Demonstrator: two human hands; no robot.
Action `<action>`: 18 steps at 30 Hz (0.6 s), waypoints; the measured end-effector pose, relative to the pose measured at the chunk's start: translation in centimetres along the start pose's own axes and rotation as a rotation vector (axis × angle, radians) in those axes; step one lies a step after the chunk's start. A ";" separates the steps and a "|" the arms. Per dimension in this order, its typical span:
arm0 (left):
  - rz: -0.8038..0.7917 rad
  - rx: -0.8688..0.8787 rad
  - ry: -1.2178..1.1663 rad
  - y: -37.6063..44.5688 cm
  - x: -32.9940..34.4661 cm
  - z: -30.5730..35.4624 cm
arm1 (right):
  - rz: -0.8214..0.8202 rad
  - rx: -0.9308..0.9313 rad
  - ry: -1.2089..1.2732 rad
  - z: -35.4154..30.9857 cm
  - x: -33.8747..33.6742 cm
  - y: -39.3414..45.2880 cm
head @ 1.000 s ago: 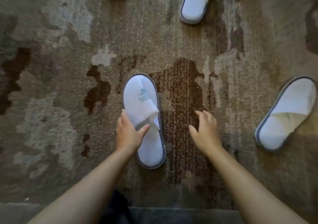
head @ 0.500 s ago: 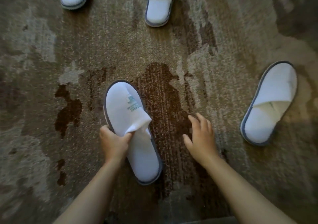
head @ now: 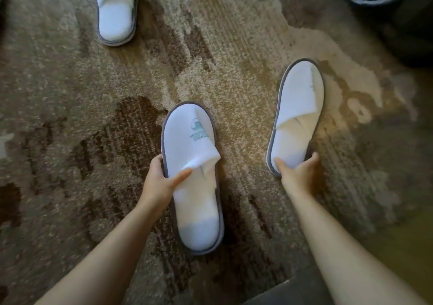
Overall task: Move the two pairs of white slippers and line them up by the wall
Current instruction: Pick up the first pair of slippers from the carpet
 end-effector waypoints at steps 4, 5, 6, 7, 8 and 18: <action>0.008 -0.036 -0.059 -0.4 0.3 -0.9 | -0.010 0.058 0.023 0.8 -0.1 0.7; 0.018 -0.034 -0.048 -0.6 0.3 -1.1 | -0.006 0.080 0.035 1.2 -0.3 0.5; 0.032 -0.030 -0.038 -0.9 0.2 -1.1 | 0.001 0.099 0.054 1.5 -0.5 0.2; 0.045 -0.026 -0.028 -1.2 0.0 -1.2 | 0.010 0.114 0.080 1.8 -0.6 -0.2; 0.056 -0.021 -0.018 -1.5 -0.1 -1.1 | 0.024 0.125 0.110 1.9 -0.8 -0.6; 0.140 0.076 -0.102 -5.4 -0.5 5.0 | -0.031 -0.184 0.387 -5.7 -3.9 -6.9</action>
Point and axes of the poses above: each hand's wrist, its own y-axis towards the middle knuckle, its own x-axis out of the palm, z = x × y, the point moved 10 cm from there along y, towards the middle knuckle, and after that the axes turned 7 degrees about -y, right-handed, at the moved point
